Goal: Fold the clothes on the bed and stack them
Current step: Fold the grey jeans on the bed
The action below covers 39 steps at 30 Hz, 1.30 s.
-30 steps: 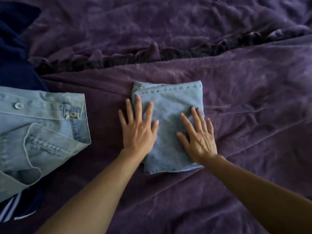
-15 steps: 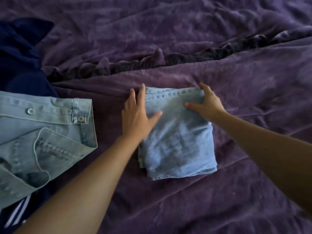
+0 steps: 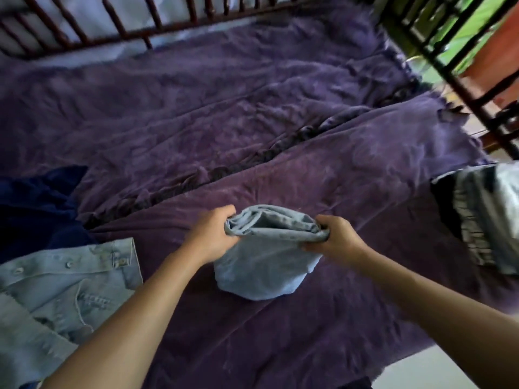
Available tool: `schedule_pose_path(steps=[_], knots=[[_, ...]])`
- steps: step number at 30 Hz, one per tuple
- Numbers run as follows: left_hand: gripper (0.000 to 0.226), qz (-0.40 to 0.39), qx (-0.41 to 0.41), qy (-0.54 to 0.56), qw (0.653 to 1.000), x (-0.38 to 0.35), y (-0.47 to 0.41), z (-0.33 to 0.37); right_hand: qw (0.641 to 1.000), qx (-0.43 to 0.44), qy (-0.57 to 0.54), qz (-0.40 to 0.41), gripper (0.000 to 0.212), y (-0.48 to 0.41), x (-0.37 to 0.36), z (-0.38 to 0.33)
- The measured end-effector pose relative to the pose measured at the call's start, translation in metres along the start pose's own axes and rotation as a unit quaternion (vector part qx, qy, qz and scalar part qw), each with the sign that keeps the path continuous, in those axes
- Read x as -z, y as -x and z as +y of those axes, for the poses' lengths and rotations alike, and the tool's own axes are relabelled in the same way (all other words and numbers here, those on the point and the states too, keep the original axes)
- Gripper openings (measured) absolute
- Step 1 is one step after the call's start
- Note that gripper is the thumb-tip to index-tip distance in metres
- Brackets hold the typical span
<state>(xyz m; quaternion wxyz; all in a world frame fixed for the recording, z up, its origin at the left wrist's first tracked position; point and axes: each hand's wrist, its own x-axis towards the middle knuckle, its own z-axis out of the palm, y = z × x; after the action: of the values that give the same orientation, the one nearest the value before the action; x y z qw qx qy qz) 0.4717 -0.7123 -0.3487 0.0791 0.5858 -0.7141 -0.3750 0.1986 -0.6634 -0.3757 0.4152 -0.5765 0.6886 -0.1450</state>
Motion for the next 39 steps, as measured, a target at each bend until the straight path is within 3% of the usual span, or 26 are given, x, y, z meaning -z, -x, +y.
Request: schedule_pose_path(steps=[3, 6, 10, 19, 22, 26, 30, 34, 39], knots=[[0.028, 0.008, -0.032, -0.035, 0.999, -0.009, 0.005, 0.068, 0.996, 0.037, 0.058, 0.050, 0.037, 0.037, 0.062, 0.013], [0.051, 0.010, -0.062, -0.087, 0.994, -0.031, 0.004, 0.141, 0.983, 0.090, 0.134, 0.083, 0.041, 0.069, 0.136, 0.034], [0.012, 0.062, -0.106, -0.156, 0.980, -0.065, -0.004, 0.250, 0.963, 0.135, 0.202, 0.120, 0.031, 0.104, 0.242, 0.072], [0.002, 0.179, -0.191, -0.094, 0.961, -0.114, -0.043, 0.481, 0.920, 0.139, 0.257, 0.261, 0.026, 0.147, 0.472, 0.125], [0.016, 0.213, -0.183, -0.087, 0.956, -0.118, -0.068, 0.526, 0.907, 0.136, 0.259, 0.304, 0.026, 0.134, 0.519, 0.133], [0.018, 0.253, -0.187, -0.064, 0.947, -0.132, -0.114, 0.552, 0.906, 0.129, 0.237, 0.328, 0.023, 0.096, 0.553, 0.148], [0.007, 0.261, -0.154, -0.036, 0.952, -0.169, -0.163, 0.546, 0.924, 0.122, 0.209, 0.296, 0.022, 0.041, 0.560, 0.181], [0.010, 0.216, -0.109, 0.036, 0.970, -0.223, -0.226, 0.515, 0.946, 0.091, 0.217, 0.222, 0.020, -0.023, 0.549, 0.228], [0.024, 0.142, -0.029, 0.035, 0.989, -0.265, -0.305, 0.487, 0.970, -0.005, 0.198, 0.142, 0.024, -0.101, 0.537, 0.282]])
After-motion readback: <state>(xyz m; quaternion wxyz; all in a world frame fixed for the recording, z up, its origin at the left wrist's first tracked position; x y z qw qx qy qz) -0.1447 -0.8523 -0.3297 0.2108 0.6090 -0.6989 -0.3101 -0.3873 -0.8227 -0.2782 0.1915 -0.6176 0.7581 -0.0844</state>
